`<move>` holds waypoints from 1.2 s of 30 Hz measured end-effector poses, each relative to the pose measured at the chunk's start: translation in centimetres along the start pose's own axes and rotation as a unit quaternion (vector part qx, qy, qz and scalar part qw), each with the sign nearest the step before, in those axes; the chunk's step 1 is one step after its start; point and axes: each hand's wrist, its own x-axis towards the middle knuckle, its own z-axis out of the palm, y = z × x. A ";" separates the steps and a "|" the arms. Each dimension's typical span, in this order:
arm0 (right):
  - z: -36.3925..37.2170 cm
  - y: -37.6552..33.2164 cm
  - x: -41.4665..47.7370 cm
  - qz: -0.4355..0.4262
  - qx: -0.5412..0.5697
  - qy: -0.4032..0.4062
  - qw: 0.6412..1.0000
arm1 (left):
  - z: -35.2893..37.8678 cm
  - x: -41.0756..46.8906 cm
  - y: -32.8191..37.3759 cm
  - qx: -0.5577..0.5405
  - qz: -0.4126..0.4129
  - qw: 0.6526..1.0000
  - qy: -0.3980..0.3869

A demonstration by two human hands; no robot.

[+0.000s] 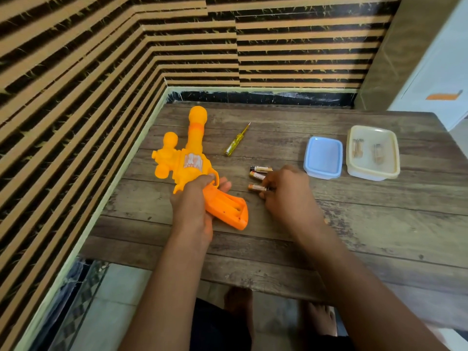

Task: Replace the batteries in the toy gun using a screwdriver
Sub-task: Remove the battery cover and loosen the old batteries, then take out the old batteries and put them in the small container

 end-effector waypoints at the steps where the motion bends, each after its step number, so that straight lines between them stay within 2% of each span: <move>1: 0.0 0.0 0.0 0.001 -0.001 -0.001 1.000 | -0.2 -0.1 0.3 0.001 -0.011 1.000 -0.011; 4: 0.1 0.0 0.1 0.008 -0.002 0.003 1.000 | -0.7 -0.3 0.8 -0.006 -0.050 0.998 -0.038; 8: 0.3 0.0 0.2 0.012 -0.013 -0.001 1.000 | -1.4 -0.5 1.1 0.033 -0.079 0.996 -0.025; 13: 0.5 -0.1 0.1 0.012 -0.014 0.001 1.000 | -3.0 -0.8 1.1 0.164 0.011 0.985 0.048; 21: 0.2 -0.2 -0.1 0.016 -0.006 0.008 1.000 | -4.1 -2.0 1.9 0.349 0.080 0.932 0.065; 26: -0.1 -0.1 -0.1 0.012 -0.007 0.004 1.000 | -4.3 -2.8 2.4 0.451 0.085 0.885 0.074; 29: -0.2 -0.2 -0.2 0.004 -0.004 0.002 1.000 | -4.1 -2.9 2.5 0.494 0.168 0.845 0.116; 32: -0.6 -0.3 -0.5 -0.010 0.005 0.029 1.000 | -2.8 -3.9 2.9 0.568 0.303 0.743 0.183; 33: -0.8 -0.3 -0.7 -0.017 0.011 0.048 0.999 | -2.2 -4.4 2.9 0.564 0.336 0.732 0.181; 34: -1.0 -0.3 -0.7 -0.023 0.018 0.069 0.997 | -1.6 -4.8 2.7 0.549 0.362 0.736 0.164; 36: -1.5 -0.1 -0.8 -0.024 0.033 0.109 0.993 | -0.3 -4.9 1.4 0.506 0.389 0.763 0.101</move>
